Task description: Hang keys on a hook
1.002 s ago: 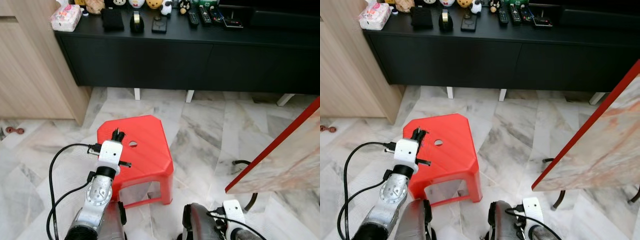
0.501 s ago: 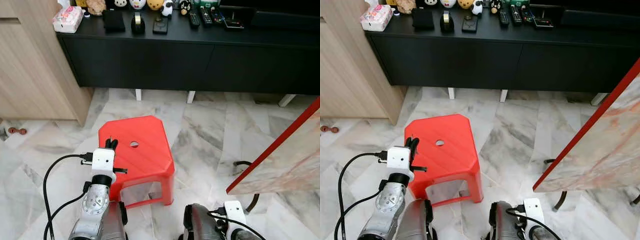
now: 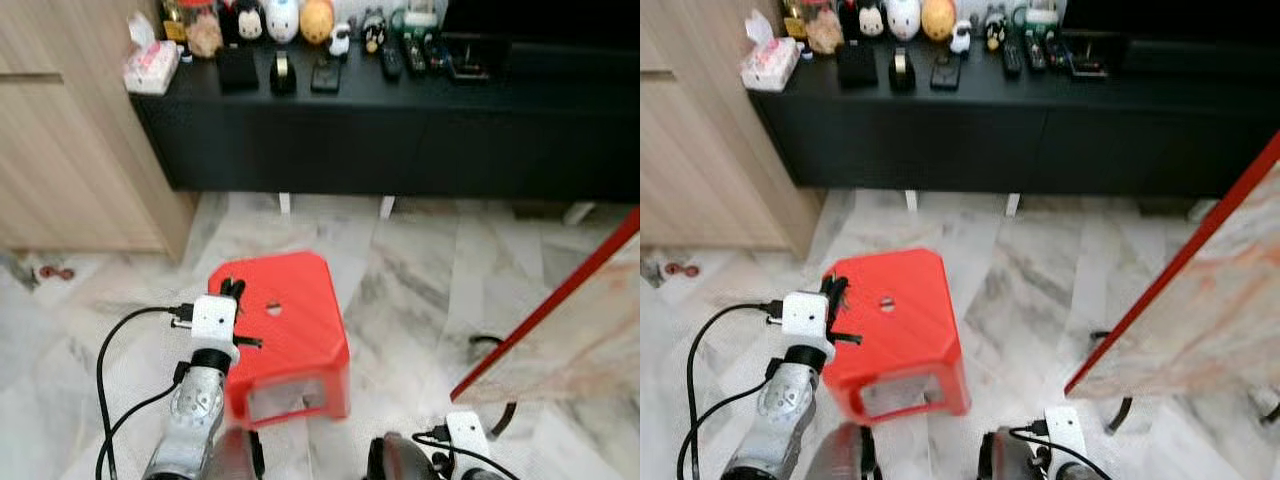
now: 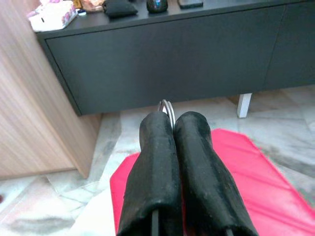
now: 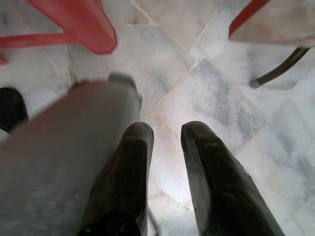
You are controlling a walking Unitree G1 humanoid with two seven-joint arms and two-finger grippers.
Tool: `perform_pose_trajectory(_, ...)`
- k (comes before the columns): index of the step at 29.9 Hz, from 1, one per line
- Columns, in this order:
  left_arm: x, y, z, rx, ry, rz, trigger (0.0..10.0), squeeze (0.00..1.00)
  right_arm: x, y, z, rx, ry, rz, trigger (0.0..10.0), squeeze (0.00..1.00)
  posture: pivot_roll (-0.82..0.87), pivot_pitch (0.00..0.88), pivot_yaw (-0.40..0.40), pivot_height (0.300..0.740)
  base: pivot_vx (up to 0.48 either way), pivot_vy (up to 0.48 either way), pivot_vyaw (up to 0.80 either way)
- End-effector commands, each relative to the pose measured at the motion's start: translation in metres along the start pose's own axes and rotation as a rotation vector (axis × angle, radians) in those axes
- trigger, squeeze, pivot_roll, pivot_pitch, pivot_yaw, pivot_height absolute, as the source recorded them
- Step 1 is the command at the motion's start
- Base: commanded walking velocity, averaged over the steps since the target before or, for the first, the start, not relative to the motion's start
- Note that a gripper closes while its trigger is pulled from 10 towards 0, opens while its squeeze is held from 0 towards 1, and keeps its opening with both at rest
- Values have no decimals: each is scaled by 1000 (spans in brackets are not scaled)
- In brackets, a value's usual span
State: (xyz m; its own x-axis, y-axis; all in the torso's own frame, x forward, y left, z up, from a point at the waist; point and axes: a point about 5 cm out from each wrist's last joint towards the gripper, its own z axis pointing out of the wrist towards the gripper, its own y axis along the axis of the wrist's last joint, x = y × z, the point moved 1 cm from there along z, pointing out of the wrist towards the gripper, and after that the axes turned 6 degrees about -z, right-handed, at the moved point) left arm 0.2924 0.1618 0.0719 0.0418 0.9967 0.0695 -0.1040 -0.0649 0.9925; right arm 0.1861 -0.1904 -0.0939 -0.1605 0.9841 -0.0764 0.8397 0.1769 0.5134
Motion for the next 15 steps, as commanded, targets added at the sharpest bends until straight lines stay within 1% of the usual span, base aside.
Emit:
perform_pose_trajectory(1,-1,-3,-1,22,-9,-14,10000,0,1,-7,-1,27,8,2,10000,0,4,100,-58,740,0,0,0)
perform_pose_trajectory(3,-1,-4,-2,27,-9,-17,10000,0,2,-7,-1,21,16,15,10000,0,4,100,-58,740,0,0,0)
perform_pose_trajectory(10,-4,-5,-3,31,-23,-31,10000,0,2,-8,-1,23,11,20,10000,0,9,91,-58,740,0,0,0)
perform_pose_trajectory(15,-4,-5,-2,34,-29,-35,10000,0,2,-6,-1,10,16,19,10000,0,13,97,-56,740,0,0,0)
